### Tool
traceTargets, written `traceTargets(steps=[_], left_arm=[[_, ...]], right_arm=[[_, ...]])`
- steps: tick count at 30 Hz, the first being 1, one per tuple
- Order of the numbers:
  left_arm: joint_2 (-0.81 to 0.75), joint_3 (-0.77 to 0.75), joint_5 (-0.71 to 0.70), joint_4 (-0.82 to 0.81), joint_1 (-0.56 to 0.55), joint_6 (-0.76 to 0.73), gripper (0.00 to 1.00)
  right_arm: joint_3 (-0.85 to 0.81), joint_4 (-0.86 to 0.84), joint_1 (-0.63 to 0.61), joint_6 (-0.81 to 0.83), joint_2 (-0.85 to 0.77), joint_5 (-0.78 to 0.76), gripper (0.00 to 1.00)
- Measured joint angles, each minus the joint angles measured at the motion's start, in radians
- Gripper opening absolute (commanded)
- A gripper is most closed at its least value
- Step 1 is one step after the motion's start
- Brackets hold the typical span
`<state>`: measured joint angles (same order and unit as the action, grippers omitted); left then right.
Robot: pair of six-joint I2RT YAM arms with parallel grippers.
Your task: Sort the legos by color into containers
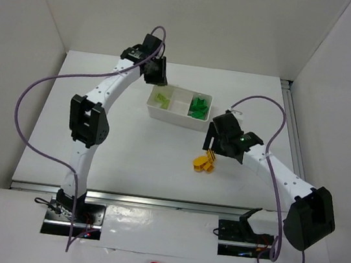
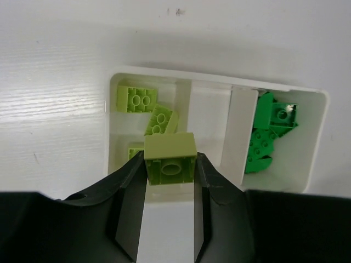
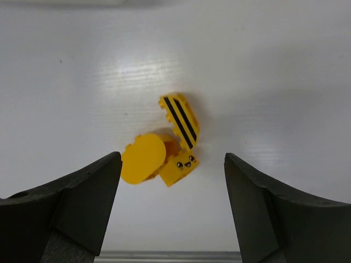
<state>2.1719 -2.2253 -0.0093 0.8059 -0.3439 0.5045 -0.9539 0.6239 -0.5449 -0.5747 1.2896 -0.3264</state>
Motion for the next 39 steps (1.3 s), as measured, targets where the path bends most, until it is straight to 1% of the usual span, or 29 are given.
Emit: traceTargets(steps=[2,3,4,7,8,10,14,16,19,20,22,26,29,32,34,37,38,39], left_arm=[[0.061,-0.027,0.011,0.008,0.002,0.000,0.32],[0.083,-0.029,0.014,0.011,0.002,0.000,0.32],[0.102,-0.029,0.016,0.021,0.002,0.000,0.43],[0.134,-0.028,0.028,0.045,0.002,0.001,0.67],[0.136,-0.028,0.035,0.051,0.004,0.003,0.77],[0.135,-0.028,0.045,0.055,0.008,0.000,0.83],[0.133,-0.029,0.064,0.055,0.012,-0.002,0.83],[0.124,-0.028,0.080,0.057,0.012,-0.002,0.83],[0.080,-0.022,0.085,0.062,0.002,-0.006,0.83],[0.042,-0.010,0.083,0.061,-0.012,-0.009,0.83],[-0.010,0.012,0.082,0.053,-0.039,-0.014,0.82],[-0.133,0.080,0.086,0.043,-0.123,-0.034,0.82],[-0.176,0.108,0.072,0.040,-0.179,-0.041,0.82],[-0.179,0.120,0.047,0.043,-0.203,-0.057,0.81],[-0.178,0.122,0.032,0.055,-0.205,-0.060,0.81],[-0.178,0.122,0.015,0.059,-0.204,-0.061,0.81],[-0.178,0.122,0.012,0.060,-0.204,-0.061,0.81],[-0.178,0.122,0.008,0.063,-0.203,-0.061,0.81]], right_arm=[[0.028,0.005,0.000,-0.014,-0.009,0.046,0.83],[0.040,0.005,0.000,-0.017,-0.010,0.060,0.83],[0.051,0.004,0.000,-0.022,-0.008,0.085,0.84],[0.085,-0.005,0.000,-0.026,-0.002,0.162,0.84],[0.094,-0.010,0.000,-0.026,0.005,0.193,0.84],[0.100,-0.015,0.000,-0.027,0.029,0.233,0.84],[0.121,-0.042,0.003,-0.039,0.051,0.261,0.83],[0.130,-0.046,0.011,-0.045,0.056,0.264,0.80],[0.135,-0.051,0.023,-0.058,0.069,0.261,0.78],[0.136,-0.050,0.026,-0.062,0.072,0.256,0.78],[0.137,-0.051,0.029,-0.066,0.071,0.243,0.74],[0.123,-0.048,0.056,-0.055,0.084,0.194,0.73],[0.053,-0.045,0.077,-0.021,0.164,0.151,0.73],[-0.010,-0.061,0.085,0.016,0.263,0.123,0.73],[-0.013,-0.076,0.085,0.028,0.297,0.116,0.69],[-0.013,-0.094,0.085,0.043,0.325,0.112,0.56],[-0.013,-0.101,0.085,0.045,0.330,0.111,0.47],[-0.013,-0.109,0.085,0.050,0.333,0.110,0.42]])
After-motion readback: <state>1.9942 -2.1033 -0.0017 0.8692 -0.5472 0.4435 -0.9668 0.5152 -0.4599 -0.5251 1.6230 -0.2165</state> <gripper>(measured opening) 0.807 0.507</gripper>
